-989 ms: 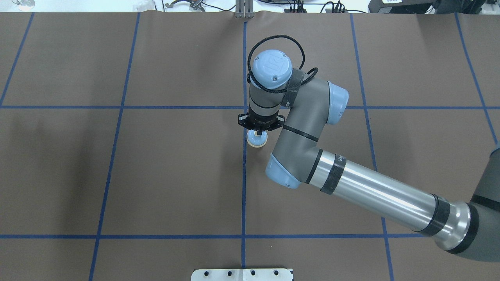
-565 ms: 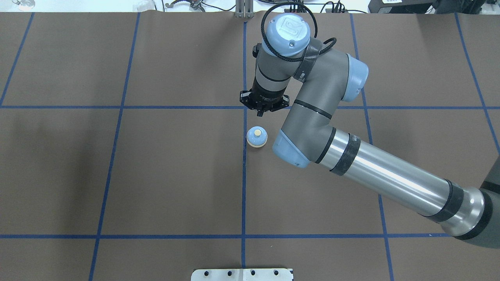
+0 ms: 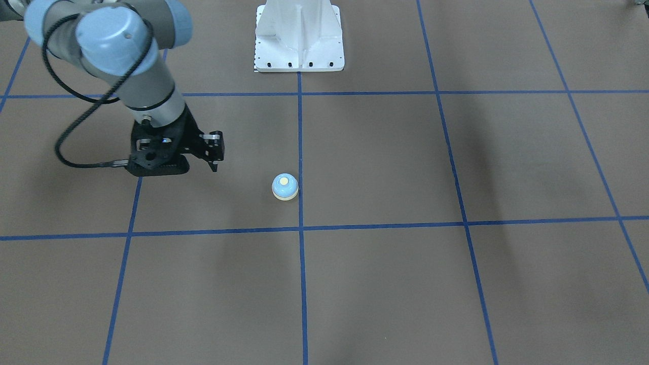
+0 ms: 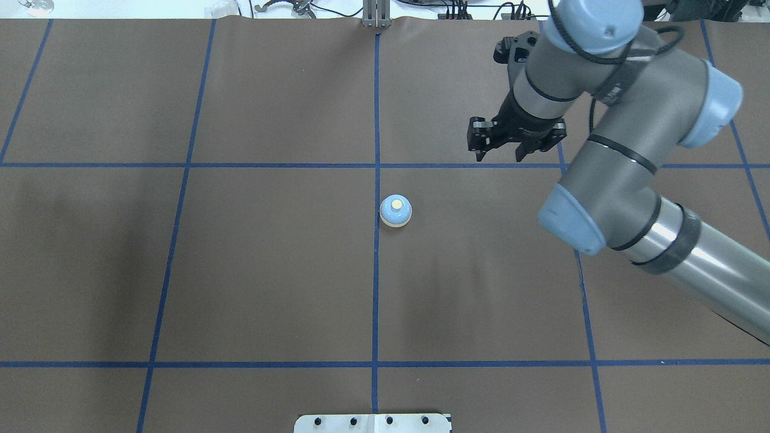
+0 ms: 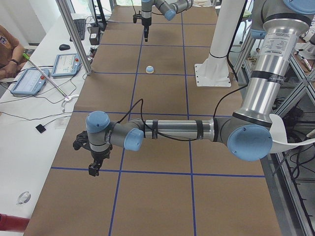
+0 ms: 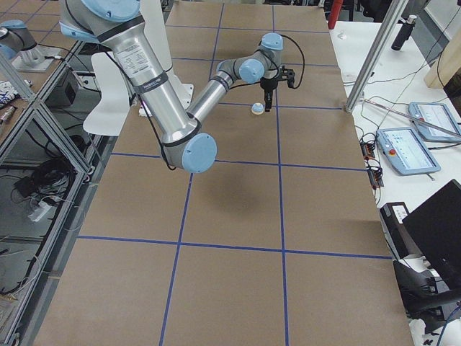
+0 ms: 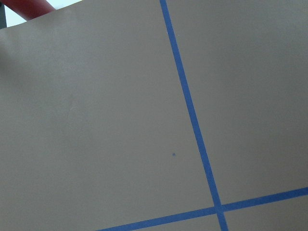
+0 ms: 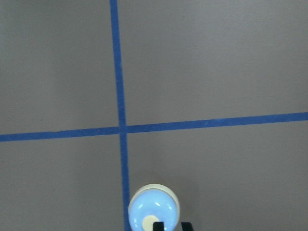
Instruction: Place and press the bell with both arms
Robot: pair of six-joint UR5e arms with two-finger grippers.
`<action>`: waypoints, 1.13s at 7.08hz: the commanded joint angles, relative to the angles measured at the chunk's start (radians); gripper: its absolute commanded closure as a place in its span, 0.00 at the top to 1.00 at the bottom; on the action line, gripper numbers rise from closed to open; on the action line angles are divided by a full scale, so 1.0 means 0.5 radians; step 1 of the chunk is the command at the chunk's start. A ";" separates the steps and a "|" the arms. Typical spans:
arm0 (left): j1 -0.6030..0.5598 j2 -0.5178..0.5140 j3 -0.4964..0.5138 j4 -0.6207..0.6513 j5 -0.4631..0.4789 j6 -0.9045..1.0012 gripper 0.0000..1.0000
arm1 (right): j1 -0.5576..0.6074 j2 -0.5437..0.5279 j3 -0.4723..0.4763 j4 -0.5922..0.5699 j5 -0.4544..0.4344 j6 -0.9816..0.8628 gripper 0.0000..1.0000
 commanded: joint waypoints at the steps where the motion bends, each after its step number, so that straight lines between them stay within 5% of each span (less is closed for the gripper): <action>1: -0.049 0.048 -0.131 0.120 -0.004 0.108 1.00 | 0.123 -0.337 0.236 -0.019 0.003 -0.212 1.00; 3: -0.055 0.241 -0.429 0.276 -0.005 0.111 1.00 | 0.203 -0.546 0.307 0.014 -0.016 -0.218 1.00; 5: -0.055 0.444 -0.604 0.296 -0.011 0.111 1.00 | 0.624 -0.837 0.228 0.078 0.057 -0.889 1.00; 7: -0.058 0.563 -0.663 0.290 -0.032 0.114 1.00 | 1.116 -1.015 -0.054 0.100 0.507 -1.430 1.00; 8: -0.061 0.613 -0.681 0.293 -0.035 0.120 1.00 | 1.245 -1.107 -0.070 0.109 0.512 -1.625 1.00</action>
